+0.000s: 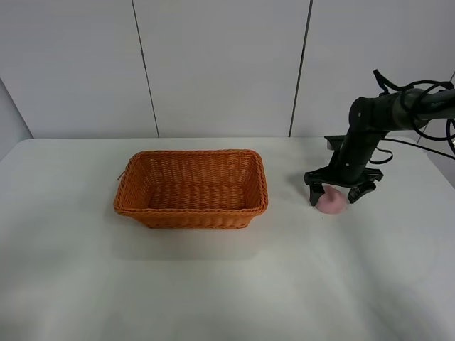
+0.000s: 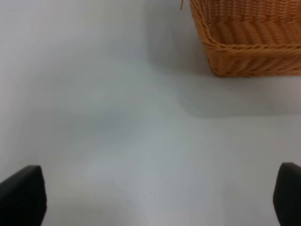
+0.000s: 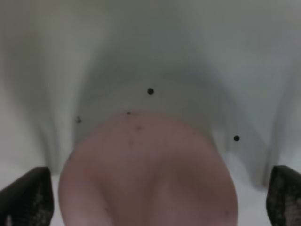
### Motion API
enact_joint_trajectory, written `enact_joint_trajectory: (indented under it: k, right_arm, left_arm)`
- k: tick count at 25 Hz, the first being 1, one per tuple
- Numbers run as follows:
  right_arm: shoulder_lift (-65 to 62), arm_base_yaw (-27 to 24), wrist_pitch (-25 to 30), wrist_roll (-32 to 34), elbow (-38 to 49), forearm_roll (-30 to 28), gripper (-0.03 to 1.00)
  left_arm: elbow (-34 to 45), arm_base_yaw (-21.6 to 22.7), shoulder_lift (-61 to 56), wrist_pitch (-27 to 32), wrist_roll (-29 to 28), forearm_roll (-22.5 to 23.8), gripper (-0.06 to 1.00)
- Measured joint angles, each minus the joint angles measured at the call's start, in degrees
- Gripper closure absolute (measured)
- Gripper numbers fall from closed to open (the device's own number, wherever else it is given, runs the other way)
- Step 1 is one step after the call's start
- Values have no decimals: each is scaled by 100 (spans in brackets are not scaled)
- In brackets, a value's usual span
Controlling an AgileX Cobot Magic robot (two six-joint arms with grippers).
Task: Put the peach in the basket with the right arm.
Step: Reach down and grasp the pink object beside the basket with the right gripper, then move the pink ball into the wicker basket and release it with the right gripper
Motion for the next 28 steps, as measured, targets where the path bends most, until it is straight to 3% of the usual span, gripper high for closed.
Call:
enact_joint_trajectory:
  k: [2,5,7,12,19,23,28]
  right_arm:
    - [0,0,6,-6,0,5,51]
    - [-9,0,67,-6,-13,10,84]
    - [-37,0,94,-6,-48,10,95]
    - [-84,0,598,-6,-520,16,97]
    - [-385,0,1677,-6,-2283,4,97]
    - [-417,0,1763,22,-2997,-1,97]
    - [-417,211,1793,95,-3131,-26,97]
  left_arm:
    - [0,0,0,0,0,0,-5]
    - [0,0,0,0,0,0,-5]
    - [0,0,0,0,0,0,-5]
    - [0,0,0,0,0,0,-5]
    - [0,0,0,0,0,0,-5]
    - [0,0,0,0,0,0,-5]
    - [0,0,0,0,0,0,-5]
